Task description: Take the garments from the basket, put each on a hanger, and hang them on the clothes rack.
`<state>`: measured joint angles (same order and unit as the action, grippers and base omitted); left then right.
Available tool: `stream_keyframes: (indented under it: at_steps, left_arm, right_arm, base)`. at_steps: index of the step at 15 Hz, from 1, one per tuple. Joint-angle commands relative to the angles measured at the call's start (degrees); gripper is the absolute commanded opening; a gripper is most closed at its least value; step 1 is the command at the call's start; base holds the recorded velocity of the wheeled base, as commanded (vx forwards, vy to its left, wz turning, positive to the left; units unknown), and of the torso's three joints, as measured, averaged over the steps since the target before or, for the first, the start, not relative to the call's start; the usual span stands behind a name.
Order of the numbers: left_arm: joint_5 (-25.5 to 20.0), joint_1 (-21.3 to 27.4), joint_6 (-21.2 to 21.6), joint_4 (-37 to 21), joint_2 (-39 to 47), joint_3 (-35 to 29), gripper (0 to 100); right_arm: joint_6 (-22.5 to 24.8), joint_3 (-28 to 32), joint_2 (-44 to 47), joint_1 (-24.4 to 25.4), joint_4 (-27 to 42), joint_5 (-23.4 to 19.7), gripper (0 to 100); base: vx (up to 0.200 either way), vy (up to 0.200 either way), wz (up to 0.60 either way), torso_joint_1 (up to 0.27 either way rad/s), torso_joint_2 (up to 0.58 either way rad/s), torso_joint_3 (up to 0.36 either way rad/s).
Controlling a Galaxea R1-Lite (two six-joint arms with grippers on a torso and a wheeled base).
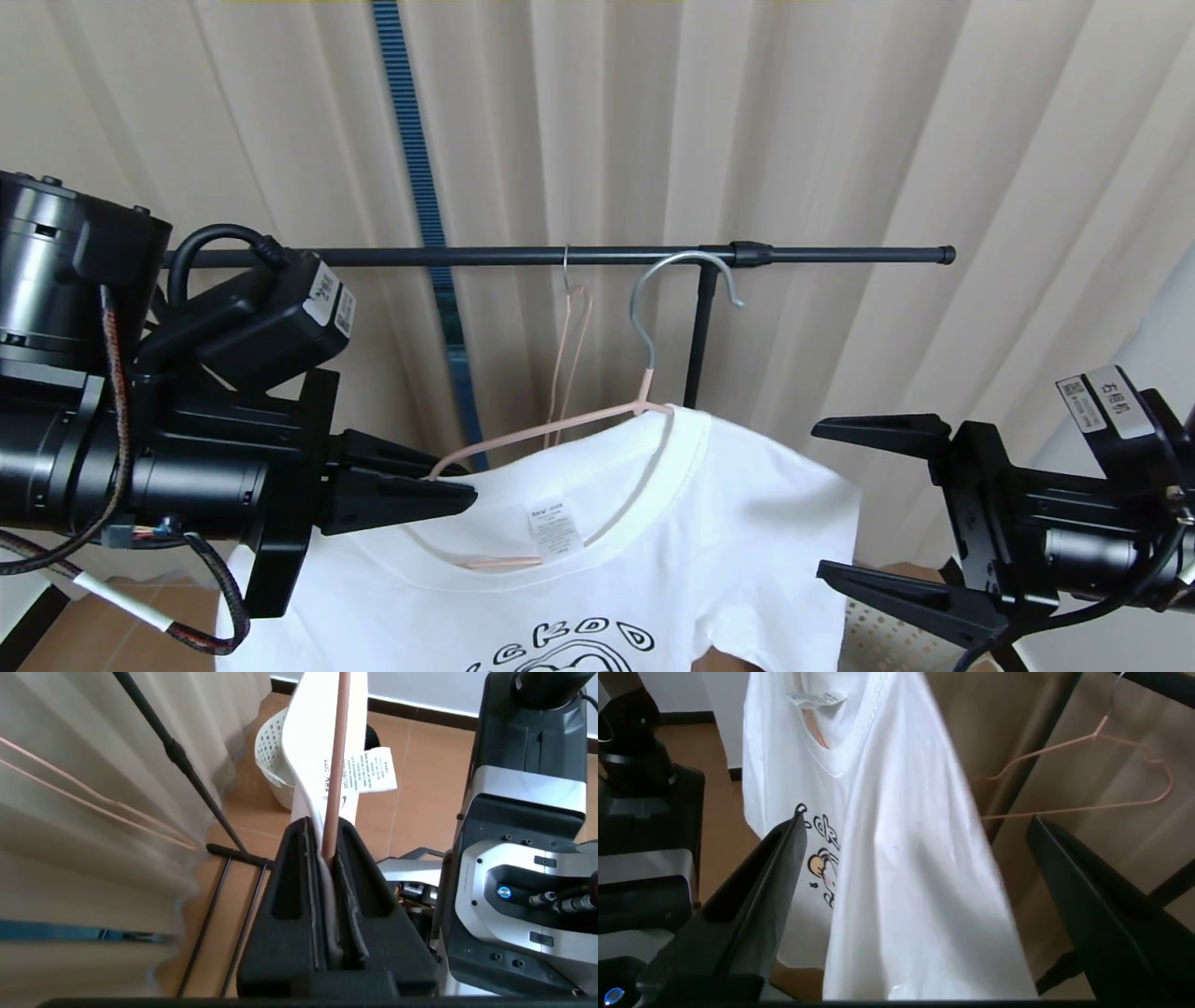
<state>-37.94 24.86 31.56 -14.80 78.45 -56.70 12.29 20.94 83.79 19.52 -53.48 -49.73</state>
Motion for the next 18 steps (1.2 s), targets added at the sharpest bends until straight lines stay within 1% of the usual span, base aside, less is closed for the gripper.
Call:
stream_keyframes:
  at_steps: [1,3,6,7,13,16,17,18]
  left_arm:
    - [-0.03,-0.16,-0.01,1.09,-1.37,1.50,0]
    - [-0.03,-0.25,-0.54,3.90,-2.16,3.61,0]
    - [-0.03,-0.60,-0.98,4.16,-3.65,4.14,0]
    - [-0.03,-0.69,-0.98,4.16,-4.09,4.14,0]
    - [-0.03,-0.95,-1.06,4.25,-5.32,4.14,0]
    - [0.06,-2.09,-1.68,4.34,-6.38,4.14,0]
    - [0.06,-2.09,-2.29,4.87,-6.64,4.14,0]
    - [0.06,-2.09,-2.47,5.04,-6.64,4.23,0]
  right_arm:
    - [0.54,0.06,2.17,-0.62,-0.05,-0.02,100]
    - [1.25,0.06,2.26,-1.15,0.04,-0.02,100]
    - [4.59,0.41,4.54,-4.14,0.04,-0.02,100]
    - [5.91,0.50,5.16,-4.66,0.04,-0.11,100]
    - [9.95,0.41,7.53,-6.69,0.13,-0.11,100]
    - [17.68,0.50,12.45,-8.79,0.22,-0.02,100]
    - [19.09,0.50,13.07,-9.23,0.22,-0.02,100]
    - [19.26,0.50,13.25,-9.32,0.22,-0.02,100]
  base:
    - [0.000,0.000,0.00,0.000,0.00,0.000]
    - [0.000,0.000,0.00,0.000,0.00,0.000]
    - [0.000,0.000,0.00,0.000,0.00,0.000]
    - [0.000,0.000,0.00,0.000,0.00,0.000]
    - [0.000,0.000,0.00,0.000,0.00,0.000]
    - [0.000,0.000,0.00,0.000,0.00,0.000]
    - [0.000,0.000,0.00,0.000,0.00,0.000]
    - [0.000,0.000,0.00,0.000,0.00,0.000]
